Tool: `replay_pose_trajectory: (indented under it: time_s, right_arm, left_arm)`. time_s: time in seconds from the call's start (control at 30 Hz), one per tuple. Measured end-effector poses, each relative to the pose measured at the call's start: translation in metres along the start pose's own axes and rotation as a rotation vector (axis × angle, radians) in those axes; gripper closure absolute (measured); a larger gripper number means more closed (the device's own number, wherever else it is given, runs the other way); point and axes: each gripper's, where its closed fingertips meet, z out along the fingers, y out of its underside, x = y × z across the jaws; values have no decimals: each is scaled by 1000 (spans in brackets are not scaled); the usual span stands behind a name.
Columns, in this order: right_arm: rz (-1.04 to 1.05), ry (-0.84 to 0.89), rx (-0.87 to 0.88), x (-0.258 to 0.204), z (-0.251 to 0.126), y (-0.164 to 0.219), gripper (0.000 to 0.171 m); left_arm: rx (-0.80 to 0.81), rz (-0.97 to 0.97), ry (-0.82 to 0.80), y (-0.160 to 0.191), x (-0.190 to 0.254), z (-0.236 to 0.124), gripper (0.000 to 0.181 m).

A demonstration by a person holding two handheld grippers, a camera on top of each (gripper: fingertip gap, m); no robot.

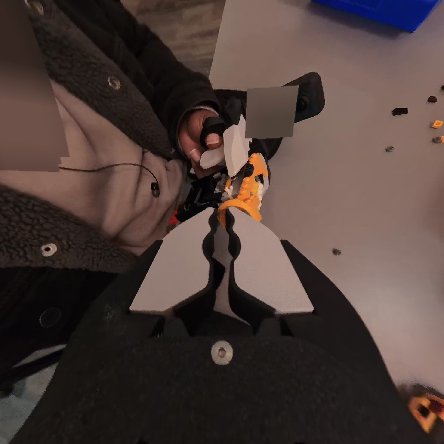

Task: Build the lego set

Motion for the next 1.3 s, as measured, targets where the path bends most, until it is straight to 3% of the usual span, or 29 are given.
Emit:
replay_pose_trajectory:
  time_s: [0.27,0.43,0.83,1.3]
  right_arm:
    - [11,-147,227,-8,1,-1,169]
    - [19,-232,353,-4,0,-2,169]
    - [2,-281,264,1,5,16,170]
    - [16,-122,86,6,9,20,168]
  left_arm:
    - [-13,132,-42,-2,3,2,150]
    - [2,84,-28,-4,2,1,150]
    - [-15,29,-58,-3,-8,1,150]
    - [0,86,-86,-6,-8,0,150]
